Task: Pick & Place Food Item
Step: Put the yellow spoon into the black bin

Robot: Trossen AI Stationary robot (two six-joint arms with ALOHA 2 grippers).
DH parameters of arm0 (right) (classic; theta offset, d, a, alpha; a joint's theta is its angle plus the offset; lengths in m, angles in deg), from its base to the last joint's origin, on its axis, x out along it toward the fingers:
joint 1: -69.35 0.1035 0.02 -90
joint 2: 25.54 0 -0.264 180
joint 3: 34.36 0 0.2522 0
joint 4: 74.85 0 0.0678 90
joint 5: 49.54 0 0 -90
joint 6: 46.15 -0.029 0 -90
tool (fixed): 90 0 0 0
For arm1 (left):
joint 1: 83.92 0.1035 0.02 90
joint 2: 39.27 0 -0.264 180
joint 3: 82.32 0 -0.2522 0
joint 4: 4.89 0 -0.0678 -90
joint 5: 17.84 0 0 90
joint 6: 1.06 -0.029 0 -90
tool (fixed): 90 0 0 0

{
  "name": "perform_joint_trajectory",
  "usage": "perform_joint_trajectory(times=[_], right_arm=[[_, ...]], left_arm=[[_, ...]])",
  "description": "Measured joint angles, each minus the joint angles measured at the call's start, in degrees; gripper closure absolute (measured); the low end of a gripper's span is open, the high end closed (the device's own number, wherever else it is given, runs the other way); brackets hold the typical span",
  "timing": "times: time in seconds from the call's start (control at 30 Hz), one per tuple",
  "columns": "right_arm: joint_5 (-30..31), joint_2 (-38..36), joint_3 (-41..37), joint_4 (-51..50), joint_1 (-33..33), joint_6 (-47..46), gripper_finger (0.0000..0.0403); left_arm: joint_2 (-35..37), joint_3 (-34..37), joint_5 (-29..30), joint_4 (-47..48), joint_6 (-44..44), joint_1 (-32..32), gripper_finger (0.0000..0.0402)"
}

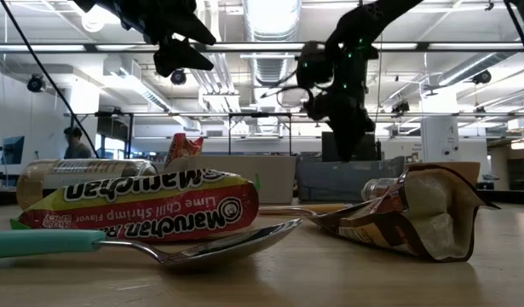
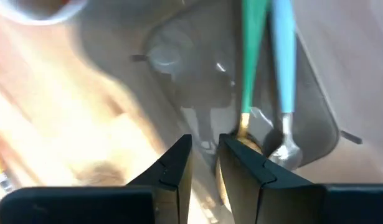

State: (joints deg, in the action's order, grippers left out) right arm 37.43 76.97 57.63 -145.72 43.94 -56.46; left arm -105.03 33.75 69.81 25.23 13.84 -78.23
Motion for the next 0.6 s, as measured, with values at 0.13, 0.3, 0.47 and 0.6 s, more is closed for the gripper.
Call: perform_joint_trajectory(times=[0.13, 0.3, 0.47, 0.6], right_arm=[[0.0, -2.6, 0.0, 0.4, 3.0, -0.6, 0.0323], [0.0, -5.7, 0.0, 1.8, 7.2, -6.0, 0.0323], [0.7, -9.2, 0.0, 3.4, 12.9, -6.0, 0.0323], [5.6, -10.7, 0.0, 4.9, 18.3, -6.2, 0.0323]], left_arm=[[0.0, 0.0, 0.0, 0.3, 0.0, 0.0, 0.0132], [0.0, 0.0, 0.0, 0.3, 0.0, 0.0, 0.0132], [0.0, 0.0, 0.0, 0.4, 0.1, 0.0, 0.0132], [0.0, 0.0, 0.0, 0.5, 0.1, 0.0, 0.0132]])
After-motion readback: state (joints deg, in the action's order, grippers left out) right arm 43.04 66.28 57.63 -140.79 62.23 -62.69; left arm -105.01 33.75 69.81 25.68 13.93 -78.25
